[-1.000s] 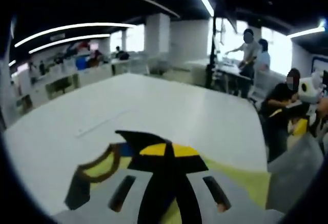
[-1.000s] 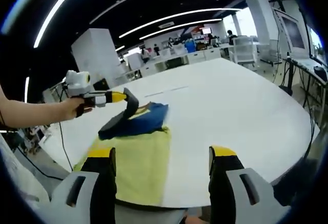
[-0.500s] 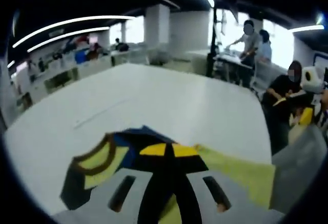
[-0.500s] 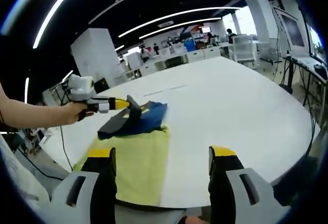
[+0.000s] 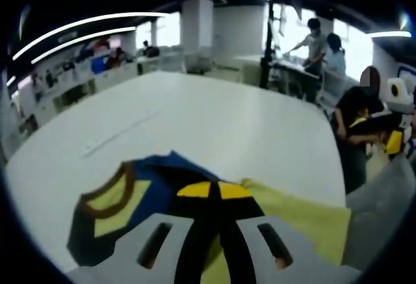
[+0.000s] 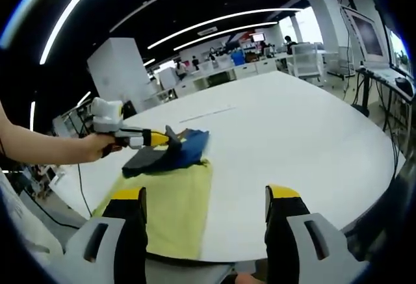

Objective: Fold the garment on the visible template until the final outline fits inside the template.

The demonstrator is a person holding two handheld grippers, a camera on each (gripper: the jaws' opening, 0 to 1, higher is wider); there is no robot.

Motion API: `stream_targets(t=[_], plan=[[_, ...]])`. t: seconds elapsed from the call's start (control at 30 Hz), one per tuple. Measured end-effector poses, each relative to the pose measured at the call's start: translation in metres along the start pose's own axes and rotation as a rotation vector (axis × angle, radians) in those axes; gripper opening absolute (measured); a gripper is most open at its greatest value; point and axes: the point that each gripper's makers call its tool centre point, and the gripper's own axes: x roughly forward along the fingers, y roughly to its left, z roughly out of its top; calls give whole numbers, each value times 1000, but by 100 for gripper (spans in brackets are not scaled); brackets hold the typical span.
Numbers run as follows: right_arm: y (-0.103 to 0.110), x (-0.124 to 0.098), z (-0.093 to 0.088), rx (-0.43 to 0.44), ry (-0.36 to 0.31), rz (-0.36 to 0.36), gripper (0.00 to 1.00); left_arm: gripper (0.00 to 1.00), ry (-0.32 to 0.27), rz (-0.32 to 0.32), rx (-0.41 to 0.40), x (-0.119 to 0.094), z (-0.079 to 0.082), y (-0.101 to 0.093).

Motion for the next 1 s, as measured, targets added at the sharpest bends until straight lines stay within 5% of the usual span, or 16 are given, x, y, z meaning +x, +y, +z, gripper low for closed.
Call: stream_targets(t=[0.33, 1.0], plan=[[3, 5, 6, -8, -11, 17, 74, 0, 48, -6, -29, 7, -9, -4], [3, 2, 1, -1, -5, 10, 74, 0, 27, -34, -110, 13, -9, -14]])
